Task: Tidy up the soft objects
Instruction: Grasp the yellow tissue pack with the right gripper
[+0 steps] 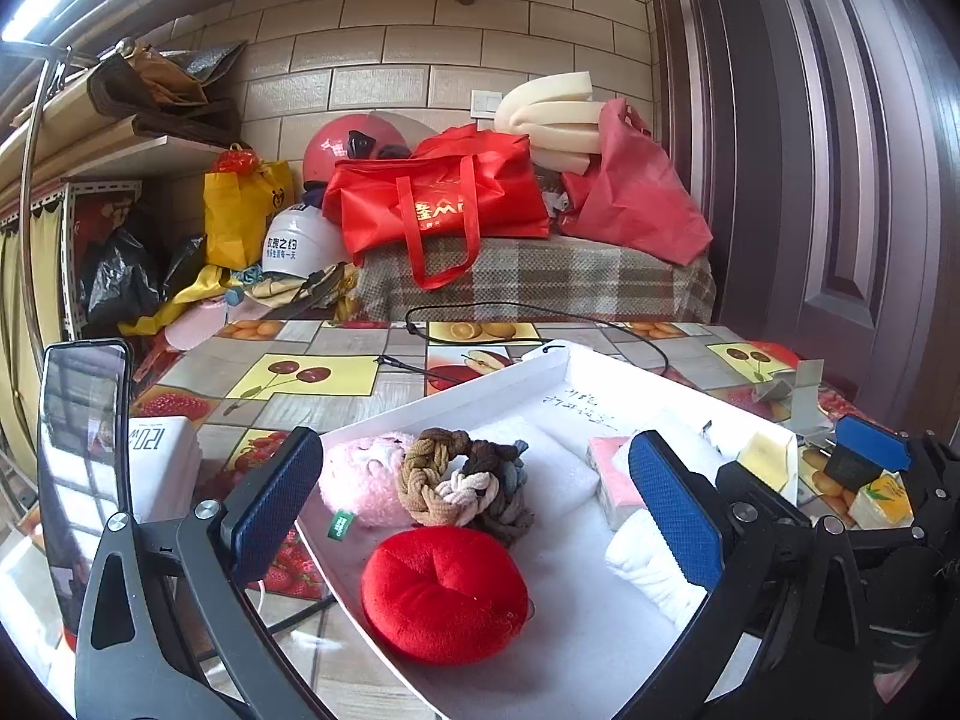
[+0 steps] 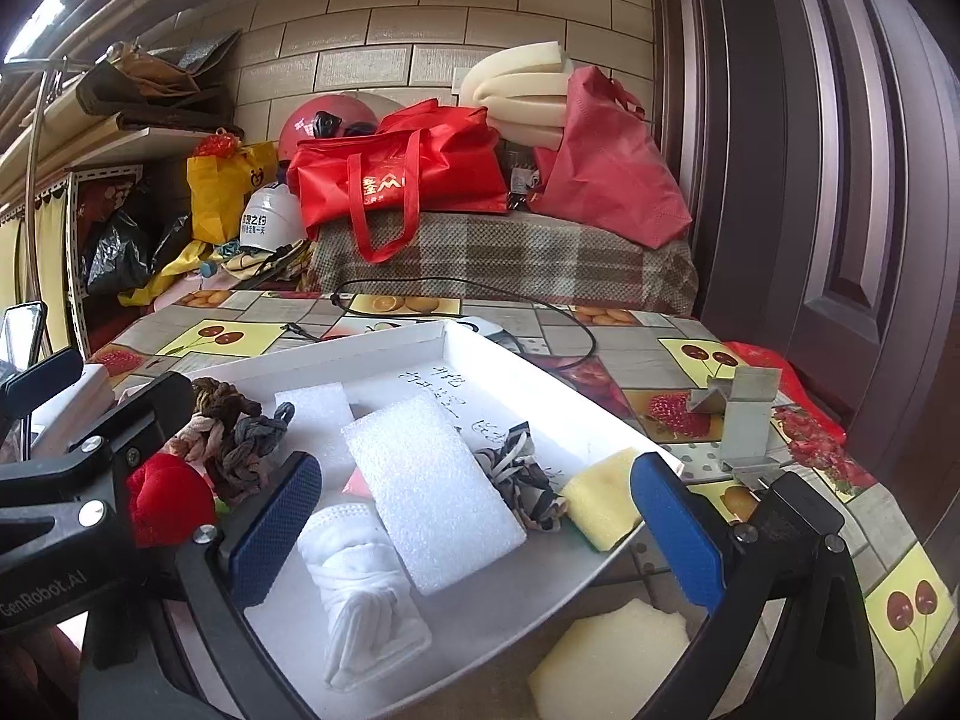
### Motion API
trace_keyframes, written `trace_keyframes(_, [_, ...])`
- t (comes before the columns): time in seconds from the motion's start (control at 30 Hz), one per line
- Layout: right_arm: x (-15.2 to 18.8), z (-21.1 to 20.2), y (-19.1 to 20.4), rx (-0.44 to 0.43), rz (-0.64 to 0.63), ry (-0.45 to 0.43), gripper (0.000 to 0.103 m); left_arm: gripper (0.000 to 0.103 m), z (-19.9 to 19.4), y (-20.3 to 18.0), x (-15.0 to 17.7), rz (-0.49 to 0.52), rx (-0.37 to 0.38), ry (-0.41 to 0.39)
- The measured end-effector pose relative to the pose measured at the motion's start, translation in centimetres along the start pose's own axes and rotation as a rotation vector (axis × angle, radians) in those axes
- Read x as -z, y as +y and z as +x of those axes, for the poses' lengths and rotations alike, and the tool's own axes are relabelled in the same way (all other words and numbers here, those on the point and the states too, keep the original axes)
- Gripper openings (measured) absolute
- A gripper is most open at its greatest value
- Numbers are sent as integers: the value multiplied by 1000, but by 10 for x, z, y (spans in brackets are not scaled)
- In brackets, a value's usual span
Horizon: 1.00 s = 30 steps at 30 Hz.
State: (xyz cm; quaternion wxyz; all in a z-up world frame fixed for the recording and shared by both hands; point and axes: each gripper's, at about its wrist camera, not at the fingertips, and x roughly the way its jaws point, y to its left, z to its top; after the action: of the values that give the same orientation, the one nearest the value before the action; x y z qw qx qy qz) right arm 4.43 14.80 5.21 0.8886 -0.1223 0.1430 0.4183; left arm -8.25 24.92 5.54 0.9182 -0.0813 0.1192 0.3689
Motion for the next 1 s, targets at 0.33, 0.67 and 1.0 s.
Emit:
trace_keyframes(0.33, [23,-32,-118,163,146,34,103,103,-35,-57,13,107,201,22])
trace_keyframes(0.67, [56,-44,-225,91,260,203,103,103,-23,-149,30,245,472,305])
trace_keyframes(1.0, [49,15,-189,38,128,376,91,103,7,-192,36,314,425,381])
